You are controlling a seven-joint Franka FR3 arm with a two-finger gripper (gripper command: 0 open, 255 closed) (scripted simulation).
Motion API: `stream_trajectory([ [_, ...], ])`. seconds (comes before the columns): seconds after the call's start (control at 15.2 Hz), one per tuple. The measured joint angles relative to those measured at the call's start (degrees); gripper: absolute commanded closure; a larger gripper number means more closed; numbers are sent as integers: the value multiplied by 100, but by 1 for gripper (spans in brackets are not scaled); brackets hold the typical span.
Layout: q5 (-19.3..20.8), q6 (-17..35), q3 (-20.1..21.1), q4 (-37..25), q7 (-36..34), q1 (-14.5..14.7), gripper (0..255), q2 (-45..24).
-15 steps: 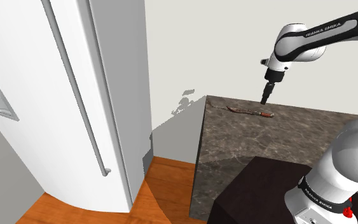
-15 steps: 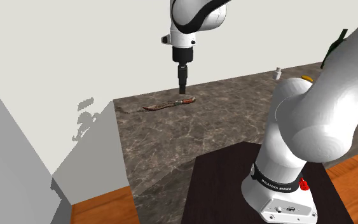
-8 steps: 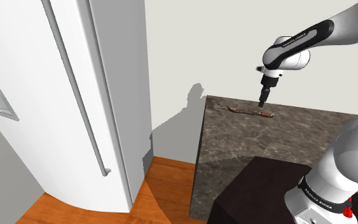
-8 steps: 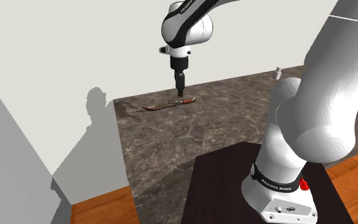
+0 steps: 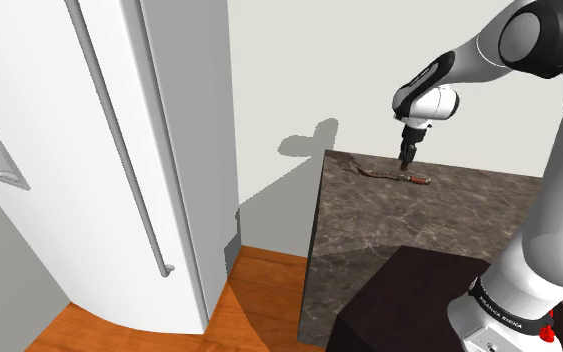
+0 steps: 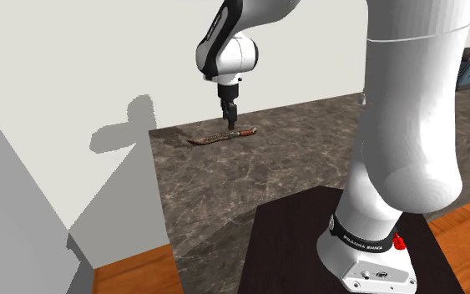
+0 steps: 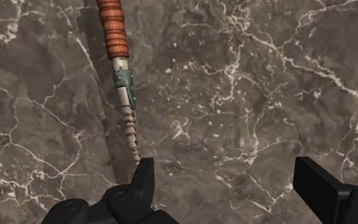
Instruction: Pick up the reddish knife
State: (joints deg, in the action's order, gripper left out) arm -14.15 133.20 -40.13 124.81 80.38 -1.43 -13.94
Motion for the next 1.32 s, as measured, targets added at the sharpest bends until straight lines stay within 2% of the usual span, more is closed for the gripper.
stream_trajectory([
  [0.2, -551, 39, 300, -611, 718, -417, 0, -780],
  [0.4, -892, 2, 591, -1274, 1256, -835, 0, -1453],
  [0.53, -1015, 59, 703, -1436, 1418, -972, 0, -1684],
  [0.92, -1262, 337, 906, -1492, 1612, -1142, 0, -2044],
  [0.99, -1279, 356, 920, -1497, 1627, -1157, 255, -2071],
  [1.32, -1298, 380, 934, -1501, 1645, -1174, 255, -2093],
])
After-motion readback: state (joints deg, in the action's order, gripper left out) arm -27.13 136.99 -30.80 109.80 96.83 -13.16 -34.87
